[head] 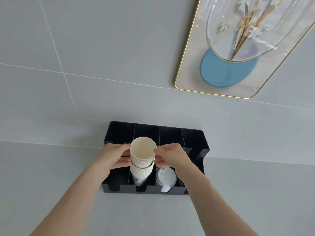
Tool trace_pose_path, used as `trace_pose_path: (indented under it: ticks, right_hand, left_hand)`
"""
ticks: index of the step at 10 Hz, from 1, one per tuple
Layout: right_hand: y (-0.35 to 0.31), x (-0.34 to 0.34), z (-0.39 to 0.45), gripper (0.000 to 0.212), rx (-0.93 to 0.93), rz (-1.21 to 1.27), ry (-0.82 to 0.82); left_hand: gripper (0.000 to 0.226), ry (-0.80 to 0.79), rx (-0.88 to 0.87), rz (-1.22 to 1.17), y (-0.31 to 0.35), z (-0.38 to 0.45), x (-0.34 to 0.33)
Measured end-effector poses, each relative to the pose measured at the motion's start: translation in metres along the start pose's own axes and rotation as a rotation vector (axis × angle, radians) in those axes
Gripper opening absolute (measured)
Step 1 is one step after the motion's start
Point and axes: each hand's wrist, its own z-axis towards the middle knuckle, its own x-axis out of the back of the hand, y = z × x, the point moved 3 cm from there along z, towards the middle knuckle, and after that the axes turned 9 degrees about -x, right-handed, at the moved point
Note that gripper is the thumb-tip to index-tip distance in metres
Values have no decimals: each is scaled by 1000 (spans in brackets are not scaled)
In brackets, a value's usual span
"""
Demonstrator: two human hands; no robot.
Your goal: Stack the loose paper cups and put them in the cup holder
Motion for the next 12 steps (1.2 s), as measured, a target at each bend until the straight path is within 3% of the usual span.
trace_pose_path:
  ticks: [9, 10, 11, 12]
  right_hand:
    - [20, -7, 12, 13, 3, -88, 53]
    - [21, -5, 9, 17, 55, -149, 75]
    - [21, -3, 5, 38, 143, -267, 122]
    - [25, 4, -2, 46, 234, -352, 161]
  left_hand:
    - [16, 60, -22, 94, -16, -5, -5]
    - [21, 57, -64, 170, -14, -8, -7]
    - [22, 44, -120, 271, -11, -13, -8]
    - [23, 63, -199, 471, -4, -23, -8]
